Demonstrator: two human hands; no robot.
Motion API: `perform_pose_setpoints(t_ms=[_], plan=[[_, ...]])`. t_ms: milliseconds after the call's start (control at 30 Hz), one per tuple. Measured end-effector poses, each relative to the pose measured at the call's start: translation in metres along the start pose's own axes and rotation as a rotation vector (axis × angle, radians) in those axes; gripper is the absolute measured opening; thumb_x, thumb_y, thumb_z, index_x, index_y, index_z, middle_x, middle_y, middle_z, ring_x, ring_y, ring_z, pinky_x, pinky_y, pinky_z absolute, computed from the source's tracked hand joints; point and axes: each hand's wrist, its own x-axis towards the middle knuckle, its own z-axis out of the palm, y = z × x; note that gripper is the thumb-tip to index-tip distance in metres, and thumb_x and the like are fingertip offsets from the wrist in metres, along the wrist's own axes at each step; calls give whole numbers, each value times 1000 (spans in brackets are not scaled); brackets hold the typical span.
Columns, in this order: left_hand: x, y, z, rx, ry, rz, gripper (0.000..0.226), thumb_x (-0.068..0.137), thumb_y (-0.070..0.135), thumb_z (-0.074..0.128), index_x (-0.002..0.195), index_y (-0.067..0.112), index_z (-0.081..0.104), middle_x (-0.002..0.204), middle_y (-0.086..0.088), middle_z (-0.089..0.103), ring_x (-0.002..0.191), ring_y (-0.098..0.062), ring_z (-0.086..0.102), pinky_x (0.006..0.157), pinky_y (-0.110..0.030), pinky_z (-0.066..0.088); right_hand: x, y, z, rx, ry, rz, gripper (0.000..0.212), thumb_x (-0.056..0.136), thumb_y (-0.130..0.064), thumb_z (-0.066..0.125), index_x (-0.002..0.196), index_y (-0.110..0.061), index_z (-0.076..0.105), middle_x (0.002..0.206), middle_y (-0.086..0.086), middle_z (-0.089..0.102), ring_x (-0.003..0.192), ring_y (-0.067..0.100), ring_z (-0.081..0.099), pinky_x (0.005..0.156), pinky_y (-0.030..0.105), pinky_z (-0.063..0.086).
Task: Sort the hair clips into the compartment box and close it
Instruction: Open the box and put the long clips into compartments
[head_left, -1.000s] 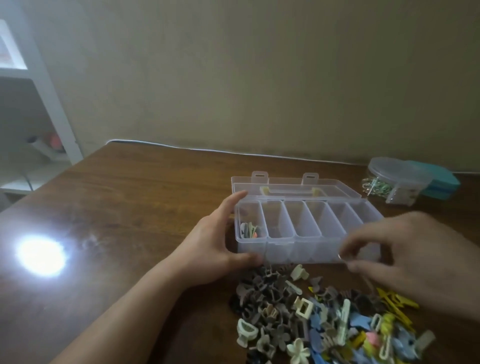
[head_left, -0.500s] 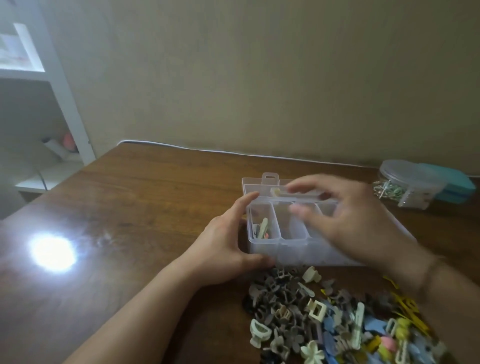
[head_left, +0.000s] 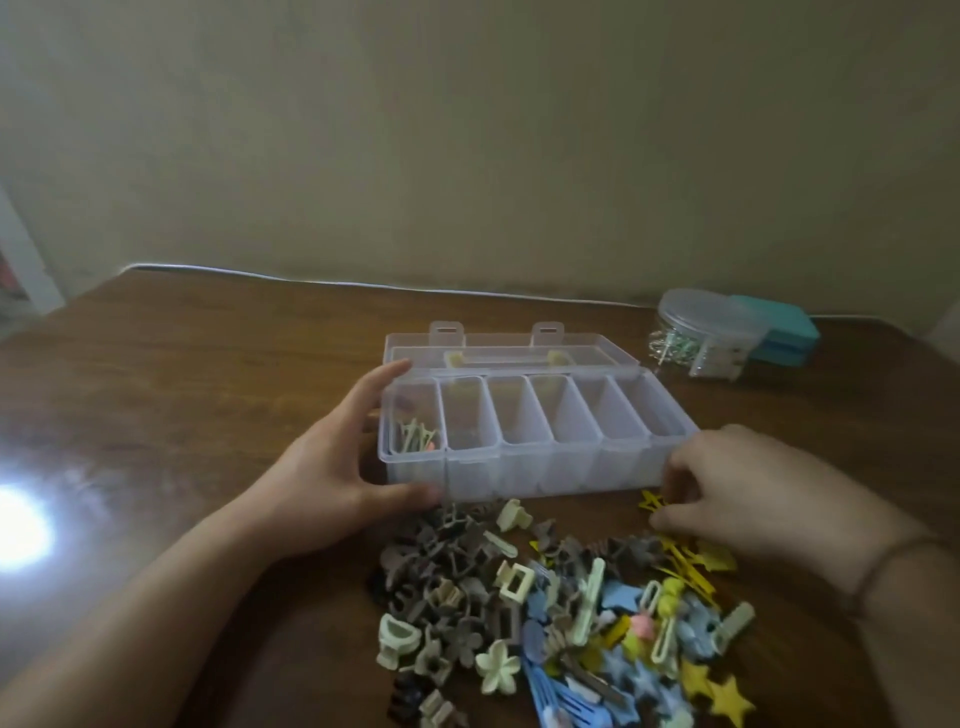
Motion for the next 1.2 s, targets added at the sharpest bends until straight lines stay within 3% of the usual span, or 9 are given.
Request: perform_pose_setpoints(t_ms=[133,300,467,567,667,767,900,1000,1200], plan=[[-1,2,-1,8,-12,-9,109,56,57,80,144,61,17,126,38,41,112,22,41,100,-23,39,2,-8,6,-82,77,-43,16,84,-41,67,98,-34,62,91,-12,56,85,10,58,68,26,50],[-1,3,-2,-3,-15,-13,108,56,55,81,143,62,17,133,34,40,112,22,40,100,-22,39,-2,-9,2,37,-12,-118,34,85,-30,70,115,-38,57,83,-18,46,81,2,52,66,20,48],[-2,2,-2,-10,-17,-18,107,61,51,84,142,62,16,131,36,41,109,24,42,95,-13,38,-4,-11,3,4,-17,-145,40,89,-27,64,126,-41,53,100,-18,45,96,3,53,81,25,53],[-1,0,-2,-21,-12,-22,109,65,42,87,145,58,16,145,23,42,117,15,43,98,-14,38,-8,-11,2,-24,-7,-164,26,90,-26,60,107,-45,54,92,-18,43,85,2,50,67,20,48],[1,-2,-1,-17,-9,-12,110,67,39,88,148,54,15,149,18,42,115,16,41,89,-4,37,-8,-9,2,-12,28,-178,24,88,-25,59,85,-46,48,91,-19,46,78,0,50,60,18,43],[1,-1,-1,-9,-17,-13,110,68,40,87,150,50,13,150,16,41,119,12,38,81,0,35,-10,-1,1,9,-96,-184,35,87,-29,61,102,-58,48,111,-21,51,95,1,55,83,23,52],[1,-1,0,-1,-18,-7,111,68,42,86,151,49,13,152,16,40,121,10,39,83,-2,36,-16,18,-10,79,-181,-178,50,80,-33,72,97,-70,44,115,-30,51,108,-1,52,95,26,48],[2,1,-1,6,-20,-12,111,68,42,86,151,49,13,153,15,38,121,9,37,90,-8,35,-11,12,-5,68,-258,-186,51,79,-31,75,103,-62,44,116,-27,46,108,1,49,94,26,48],[0,5,-1,24,-13,-18,111,67,43,85,150,51,12,154,13,37,123,6,35,98,-20,34,-2,0,2,-9,-167,-201,25,87,-22,68,97,-39,54,98,-14,52,88,6,55,79,27,53]])
